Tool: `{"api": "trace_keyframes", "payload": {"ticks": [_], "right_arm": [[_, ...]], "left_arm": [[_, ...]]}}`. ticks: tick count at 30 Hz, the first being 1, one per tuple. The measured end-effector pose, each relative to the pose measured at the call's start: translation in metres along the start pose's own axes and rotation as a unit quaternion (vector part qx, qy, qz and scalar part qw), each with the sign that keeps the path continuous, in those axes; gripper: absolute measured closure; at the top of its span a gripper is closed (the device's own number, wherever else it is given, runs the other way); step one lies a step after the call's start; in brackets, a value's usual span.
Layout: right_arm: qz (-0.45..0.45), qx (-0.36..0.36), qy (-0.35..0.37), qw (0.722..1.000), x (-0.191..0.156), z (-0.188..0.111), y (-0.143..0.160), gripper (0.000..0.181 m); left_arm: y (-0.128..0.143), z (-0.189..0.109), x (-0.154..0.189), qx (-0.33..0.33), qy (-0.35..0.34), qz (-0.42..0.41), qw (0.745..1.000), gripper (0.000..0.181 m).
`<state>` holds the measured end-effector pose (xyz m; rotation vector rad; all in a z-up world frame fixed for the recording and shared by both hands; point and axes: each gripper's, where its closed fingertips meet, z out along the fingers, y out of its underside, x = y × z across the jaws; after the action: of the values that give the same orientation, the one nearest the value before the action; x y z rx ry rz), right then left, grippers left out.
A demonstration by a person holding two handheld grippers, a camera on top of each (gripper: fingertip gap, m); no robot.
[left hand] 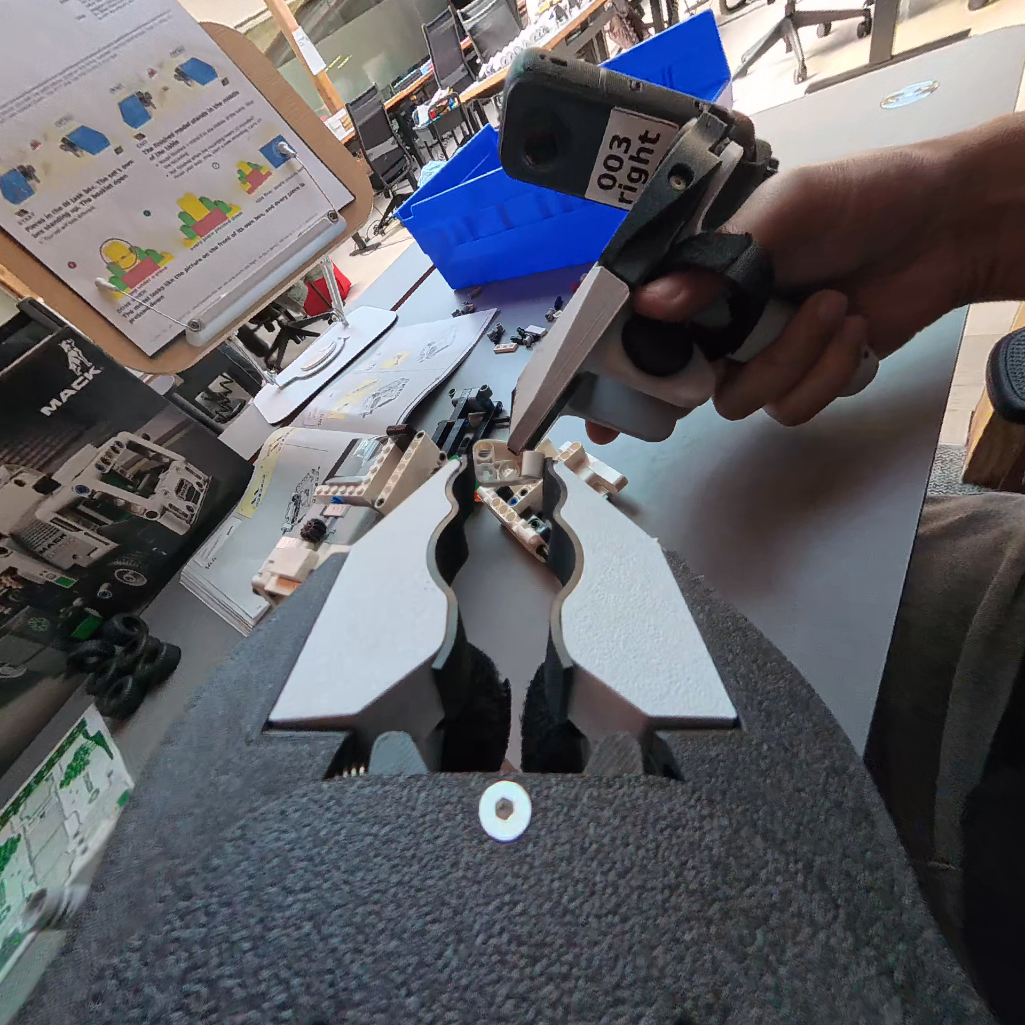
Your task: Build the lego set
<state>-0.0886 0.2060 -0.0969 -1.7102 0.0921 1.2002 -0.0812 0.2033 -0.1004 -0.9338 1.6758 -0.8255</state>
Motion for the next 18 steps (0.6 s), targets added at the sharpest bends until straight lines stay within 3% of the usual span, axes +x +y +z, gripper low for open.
{"api": "trace_keyframes", "payload": {"ticks": [1,6,11,18], "right_arm": [[-0.003,-0.010,0.002,1.000,0.000,0.000,0.002,0.175],[-0.057,-0.071,0.025,0.996,0.003,-0.002,0.010,0.175],[-0.096,-0.110,0.024,0.989,-0.001,-0.005,0.011,0.175],[-0.065,-0.066,-0.025,0.995,-0.014,0.005,0.008,0.175]], "left_arm": [[0.001,-0.001,0.001,0.000,0.002,-0.012,1.000,0.158],[0.013,-0.011,0.006,-0.011,0.086,-0.146,0.986,0.149],[0.013,-0.019,0.005,0.001,0.226,-0.304,0.926,0.152],[-0.011,-0.019,0.005,0.097,0.293,-0.438,0.844,0.164]]}}
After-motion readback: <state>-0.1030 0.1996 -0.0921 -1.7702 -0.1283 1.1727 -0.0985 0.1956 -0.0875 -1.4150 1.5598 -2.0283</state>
